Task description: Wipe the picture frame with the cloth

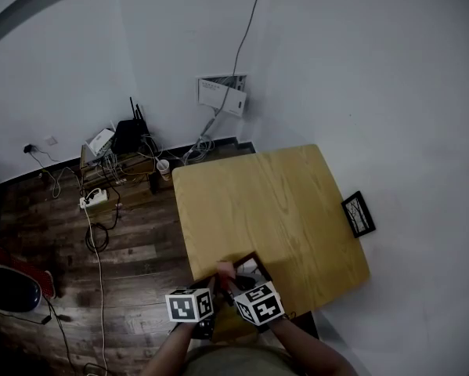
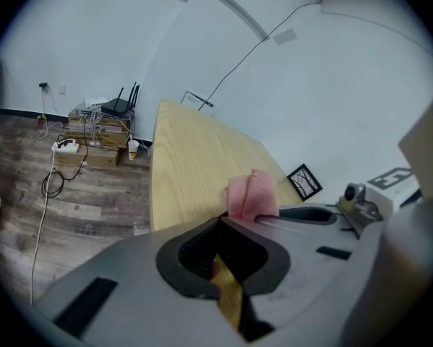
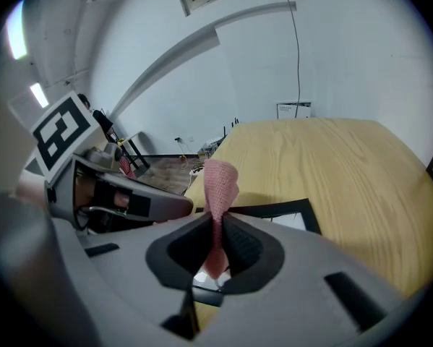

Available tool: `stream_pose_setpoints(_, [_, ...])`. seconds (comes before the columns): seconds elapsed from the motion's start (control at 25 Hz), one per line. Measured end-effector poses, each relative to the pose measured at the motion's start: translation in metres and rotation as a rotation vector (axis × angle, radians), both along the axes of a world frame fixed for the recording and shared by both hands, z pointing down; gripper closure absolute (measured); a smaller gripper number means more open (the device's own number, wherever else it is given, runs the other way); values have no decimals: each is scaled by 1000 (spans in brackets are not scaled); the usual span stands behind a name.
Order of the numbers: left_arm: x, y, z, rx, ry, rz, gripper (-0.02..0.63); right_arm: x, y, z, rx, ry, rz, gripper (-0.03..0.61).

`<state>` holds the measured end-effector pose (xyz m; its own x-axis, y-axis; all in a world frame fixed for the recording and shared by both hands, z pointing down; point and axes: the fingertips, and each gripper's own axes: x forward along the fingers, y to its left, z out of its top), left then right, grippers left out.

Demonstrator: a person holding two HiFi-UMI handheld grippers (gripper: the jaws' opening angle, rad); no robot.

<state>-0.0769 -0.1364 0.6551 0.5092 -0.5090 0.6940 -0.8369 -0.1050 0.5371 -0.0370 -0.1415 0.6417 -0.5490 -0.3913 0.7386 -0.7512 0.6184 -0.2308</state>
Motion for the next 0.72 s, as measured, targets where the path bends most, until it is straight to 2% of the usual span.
stream_pose_setpoints(0.24, [5,-2,7,-10,-27,-13,610,3,-1,13,-17,39,-54,560])
stream_pose_setpoints(0.72, [4,-1,11,-19,-15,-56,611,19,-13,20,0,92,-82,560])
